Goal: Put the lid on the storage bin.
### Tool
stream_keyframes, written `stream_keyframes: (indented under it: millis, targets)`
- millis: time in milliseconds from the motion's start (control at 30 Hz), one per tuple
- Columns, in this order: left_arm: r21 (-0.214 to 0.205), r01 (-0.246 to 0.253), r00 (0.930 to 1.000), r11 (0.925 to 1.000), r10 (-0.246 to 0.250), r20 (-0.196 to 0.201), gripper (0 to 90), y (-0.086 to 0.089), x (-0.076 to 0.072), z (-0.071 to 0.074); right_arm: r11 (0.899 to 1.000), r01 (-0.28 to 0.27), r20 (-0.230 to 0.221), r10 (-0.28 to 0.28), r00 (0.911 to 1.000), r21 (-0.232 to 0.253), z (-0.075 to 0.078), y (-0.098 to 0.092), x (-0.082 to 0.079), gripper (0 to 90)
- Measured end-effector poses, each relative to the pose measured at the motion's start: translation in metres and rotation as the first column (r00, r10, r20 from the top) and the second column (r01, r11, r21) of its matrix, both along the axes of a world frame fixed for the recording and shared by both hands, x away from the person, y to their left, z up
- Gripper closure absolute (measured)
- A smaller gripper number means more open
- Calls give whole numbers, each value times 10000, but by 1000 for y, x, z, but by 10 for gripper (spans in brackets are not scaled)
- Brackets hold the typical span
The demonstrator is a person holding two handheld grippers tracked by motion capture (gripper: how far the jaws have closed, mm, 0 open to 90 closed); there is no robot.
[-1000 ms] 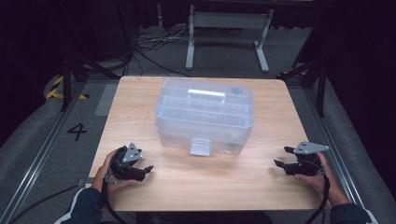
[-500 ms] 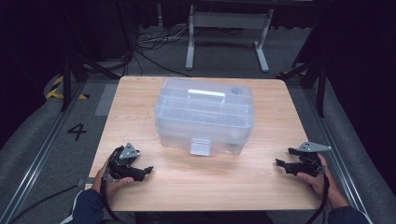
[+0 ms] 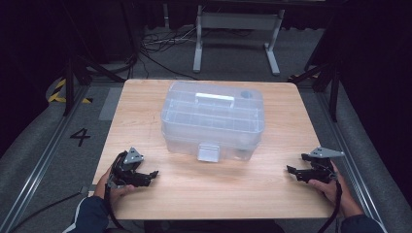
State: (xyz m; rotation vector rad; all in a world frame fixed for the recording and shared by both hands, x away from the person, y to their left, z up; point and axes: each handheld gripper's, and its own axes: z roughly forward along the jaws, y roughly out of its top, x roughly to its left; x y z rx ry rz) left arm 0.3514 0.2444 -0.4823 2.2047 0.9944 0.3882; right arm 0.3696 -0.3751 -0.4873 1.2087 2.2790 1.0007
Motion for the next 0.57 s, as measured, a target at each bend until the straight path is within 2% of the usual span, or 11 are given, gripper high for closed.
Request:
stream_keyframes:
  millis: [567]
  targets:
    - [24,-215,9998,9998,215,-22,136,0,1,0,10000,-1,2,1,10000,-5,0,0,0,146]
